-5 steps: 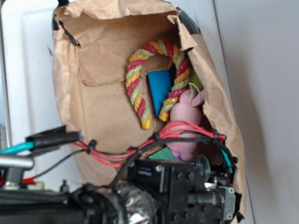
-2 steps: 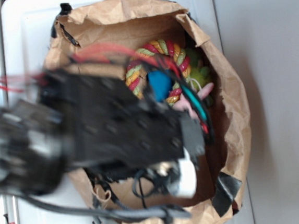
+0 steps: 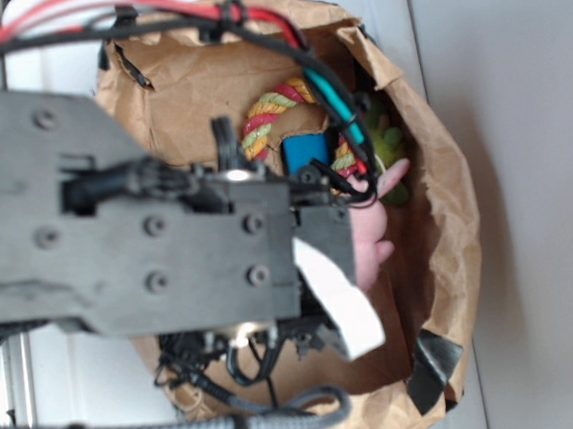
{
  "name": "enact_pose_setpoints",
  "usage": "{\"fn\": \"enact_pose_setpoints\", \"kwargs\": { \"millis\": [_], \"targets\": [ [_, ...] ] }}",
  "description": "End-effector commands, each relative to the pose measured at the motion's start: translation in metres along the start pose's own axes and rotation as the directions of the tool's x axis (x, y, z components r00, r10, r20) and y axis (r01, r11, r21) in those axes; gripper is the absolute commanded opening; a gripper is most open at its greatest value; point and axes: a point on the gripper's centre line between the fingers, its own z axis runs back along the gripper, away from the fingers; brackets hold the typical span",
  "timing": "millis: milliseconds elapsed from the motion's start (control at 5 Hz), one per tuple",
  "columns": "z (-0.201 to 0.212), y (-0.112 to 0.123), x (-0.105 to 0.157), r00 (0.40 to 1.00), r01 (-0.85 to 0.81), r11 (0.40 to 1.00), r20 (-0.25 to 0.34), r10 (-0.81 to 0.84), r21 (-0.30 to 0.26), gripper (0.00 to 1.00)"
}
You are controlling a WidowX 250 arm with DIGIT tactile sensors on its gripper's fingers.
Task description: Grab the green block.
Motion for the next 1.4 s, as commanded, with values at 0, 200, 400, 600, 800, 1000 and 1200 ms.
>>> {"fn": "enact_pose_setpoints", "kwargs": {
  "millis": [0, 200, 400, 600, 800, 1000, 1200],
  "targets": [
    [0.047, -0.007, 0.001, 0.937, -0.348, 0.938, -0.033, 0.347, -0.016, 0.0],
    [0.05, 0.002, -0.005, 0.911, -0.411, 0.912, -0.033, 0.411, -0.002, 0.0],
    [0.052, 0.007, -0.006, 0.883, -0.468, 0.883, -0.029, 0.469, 0.032, 0.0],
    [0.054, 0.017, -0.005, 0.856, -0.514, 0.854, -0.005, 0.516, 0.082, 0.0],
    [0.052, 0.023, -0.004, 0.841, -0.536, 0.836, -0.005, 0.54, 0.114, 0.0],
    [0.05, 0.028, -0.002, 0.834, -0.547, 0.828, -0.004, 0.552, 0.12, 0.0],
    [0.049, 0.026, 0.0, 0.843, -0.532, 0.836, -0.005, 0.537, 0.132, 0.0]
  ]
}}
